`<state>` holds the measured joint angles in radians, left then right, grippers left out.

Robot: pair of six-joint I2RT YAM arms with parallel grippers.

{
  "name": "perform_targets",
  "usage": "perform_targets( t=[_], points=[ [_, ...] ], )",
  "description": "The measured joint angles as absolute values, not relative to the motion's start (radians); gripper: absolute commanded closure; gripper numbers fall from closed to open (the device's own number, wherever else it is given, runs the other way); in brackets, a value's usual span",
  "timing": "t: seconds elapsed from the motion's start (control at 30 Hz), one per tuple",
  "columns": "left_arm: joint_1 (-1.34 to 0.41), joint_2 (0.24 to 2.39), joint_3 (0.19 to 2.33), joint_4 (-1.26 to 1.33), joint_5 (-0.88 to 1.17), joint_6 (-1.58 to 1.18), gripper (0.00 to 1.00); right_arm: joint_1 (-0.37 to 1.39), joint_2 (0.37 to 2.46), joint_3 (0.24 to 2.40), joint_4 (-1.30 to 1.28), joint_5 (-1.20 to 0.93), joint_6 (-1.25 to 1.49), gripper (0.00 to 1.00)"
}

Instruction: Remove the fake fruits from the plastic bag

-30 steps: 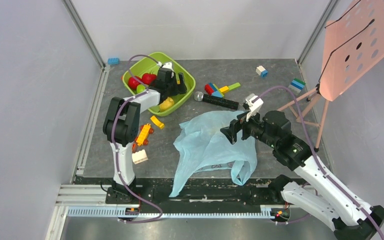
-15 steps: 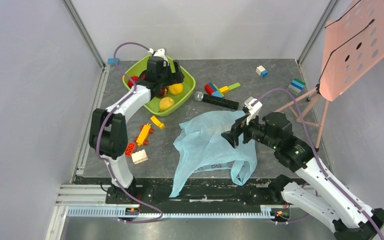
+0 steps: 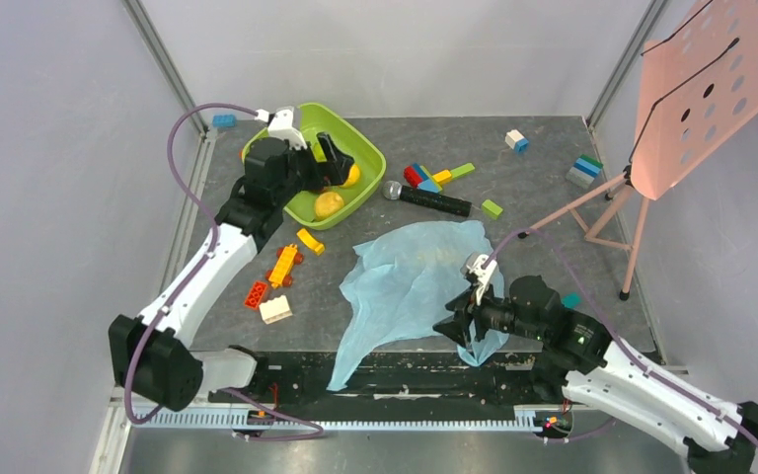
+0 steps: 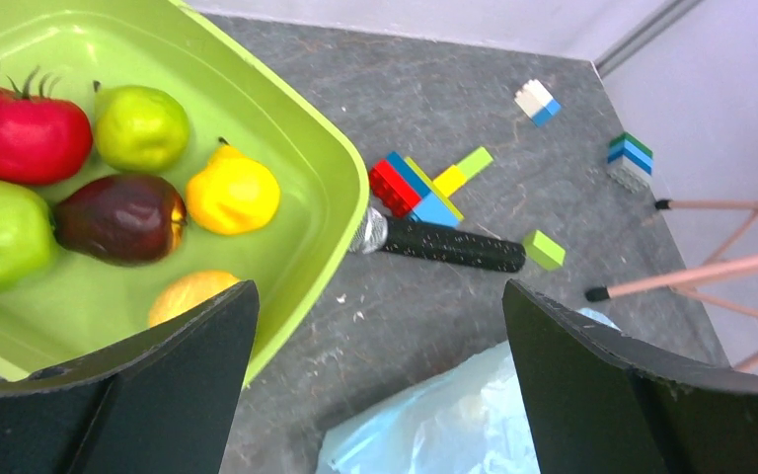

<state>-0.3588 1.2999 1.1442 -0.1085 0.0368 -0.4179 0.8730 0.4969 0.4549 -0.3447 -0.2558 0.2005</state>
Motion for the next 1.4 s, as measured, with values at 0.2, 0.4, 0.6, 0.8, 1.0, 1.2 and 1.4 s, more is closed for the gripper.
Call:
perform_targets(
  t=[0.2,0.4,0.6,0.8,1.0,1.2,1.4],
  points=[
    [-0.391,1.187,1.048,-0.141,0.058,-0.419,0.0,1.076,0.463,0.398,-0.304,-0.167,0.289,0.44],
    [-0.396,1.111,0.974,-0.171,0.073,-0.419,0.0,1.253,0.493,0.367,-0.19,-0.204,0.35,0.38],
    [-0.396,1.055,0.939,-0.2,0.089,-0.42,0.0,1.364,0.629,0.377,-0.189,-0.112,0.357,0.54],
    [-0.396,0.977,0.914,-0.237,0.093,-0.422,0.0,1.458,0.822,0.373,-0.204,0.146,0.392,0.7],
    [-0.396,0.899,0.909,-0.284,0.116,-0.422,0.0,1.489,0.877,0.383,-0.189,0.532,0.436,0.69],
    [-0.41,0.752,0.892,-0.307,0.182,-0.422,0.0,1.457,0.993,0.508,-0.191,0.82,0.448,0.7],
    [-0.514,0.56,0.804,-0.305,0.22,-0.421,0.02,1.314,1.132,0.702,-0.136,0.796,0.34,0.7]
  ],
)
